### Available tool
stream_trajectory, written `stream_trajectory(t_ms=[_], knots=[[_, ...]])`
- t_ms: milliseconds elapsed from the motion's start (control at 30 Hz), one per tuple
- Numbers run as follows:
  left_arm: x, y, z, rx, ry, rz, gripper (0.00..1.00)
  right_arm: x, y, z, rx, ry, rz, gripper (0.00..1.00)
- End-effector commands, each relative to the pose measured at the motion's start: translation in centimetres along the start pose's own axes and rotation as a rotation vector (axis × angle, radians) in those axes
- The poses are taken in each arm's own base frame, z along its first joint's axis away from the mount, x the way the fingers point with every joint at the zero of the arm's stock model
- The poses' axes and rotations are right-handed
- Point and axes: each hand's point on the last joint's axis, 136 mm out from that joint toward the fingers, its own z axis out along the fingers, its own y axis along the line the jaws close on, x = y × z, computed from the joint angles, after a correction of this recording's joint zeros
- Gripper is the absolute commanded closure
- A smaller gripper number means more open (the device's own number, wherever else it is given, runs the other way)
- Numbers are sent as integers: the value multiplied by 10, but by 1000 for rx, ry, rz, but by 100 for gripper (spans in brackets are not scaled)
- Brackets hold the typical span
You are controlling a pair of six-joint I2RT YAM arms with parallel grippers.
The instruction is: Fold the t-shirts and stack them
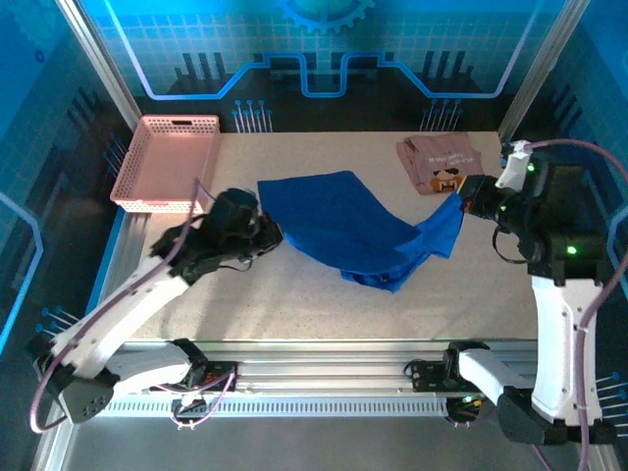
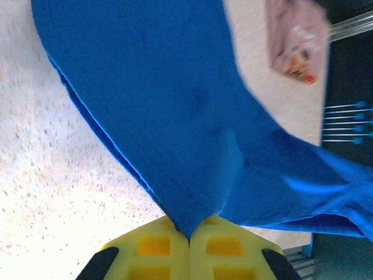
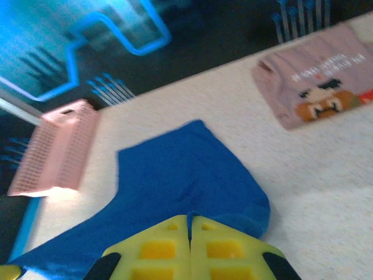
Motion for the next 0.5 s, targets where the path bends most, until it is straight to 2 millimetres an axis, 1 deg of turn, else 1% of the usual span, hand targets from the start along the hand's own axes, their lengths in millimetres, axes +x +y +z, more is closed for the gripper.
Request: stream_trajectory(t_ms=[0,67,133,167,233,267,333,400,467], knots=[[-21,4,-53,-35,-110,119,100,-2,48,-54,-188,-37,-13,100],[-41,-15,-92,33,-211,152,100,-10,64,-84,-233,-86,-34,100],[-60,-29,-125,73,-302,181,100,-20,78,-109,-274,-135,-60,100],[-68,-35,-138,82,-341,199,100,-25,84,-119,-287,-162,-69,100],[-82,-49,-159,104,-402,237,100,-36,90,-129,-296,-200,-77,100],[-88,-56,-165,110,-425,260,100,-41,93,-130,-302,-212,-78,100],[-101,-68,-171,106,-457,299,100,-51,96,-126,-311,-230,-79,100],[-117,-79,-171,101,-478,319,100,-64,96,-119,-301,-251,-81,100],[-138,-90,-170,106,-500,329,100,-79,98,-109,-301,-269,-95,100]])
